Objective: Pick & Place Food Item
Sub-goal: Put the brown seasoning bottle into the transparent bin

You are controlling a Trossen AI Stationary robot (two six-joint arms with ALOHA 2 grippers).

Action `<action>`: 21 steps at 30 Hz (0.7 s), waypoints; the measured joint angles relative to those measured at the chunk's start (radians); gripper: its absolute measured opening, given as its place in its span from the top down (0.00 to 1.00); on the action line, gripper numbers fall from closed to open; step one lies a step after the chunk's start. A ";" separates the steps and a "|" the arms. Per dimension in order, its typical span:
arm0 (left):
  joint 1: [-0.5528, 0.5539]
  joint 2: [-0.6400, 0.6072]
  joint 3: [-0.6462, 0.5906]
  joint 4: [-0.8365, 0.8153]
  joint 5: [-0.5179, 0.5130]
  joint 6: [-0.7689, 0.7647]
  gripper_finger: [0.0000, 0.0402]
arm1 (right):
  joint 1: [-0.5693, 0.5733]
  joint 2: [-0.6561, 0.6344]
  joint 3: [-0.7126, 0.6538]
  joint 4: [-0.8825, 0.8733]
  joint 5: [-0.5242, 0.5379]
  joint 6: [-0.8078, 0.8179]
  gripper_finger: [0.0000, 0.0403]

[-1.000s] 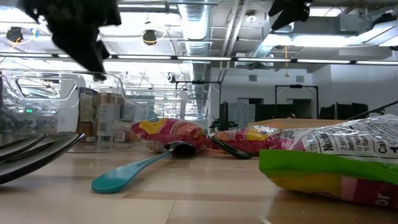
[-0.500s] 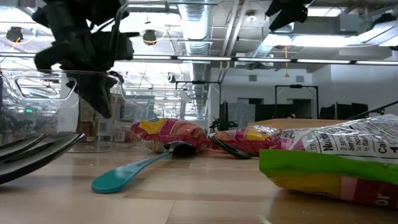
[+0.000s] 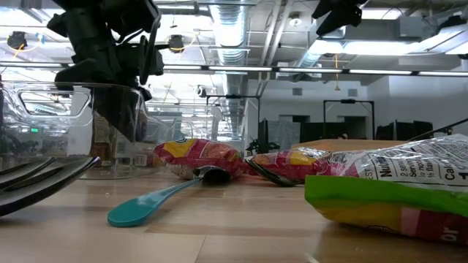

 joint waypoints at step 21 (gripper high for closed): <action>0.005 -0.069 0.000 -0.006 -0.178 -0.064 1.00 | 0.000 0.000 0.000 0.003 0.000 0.012 0.33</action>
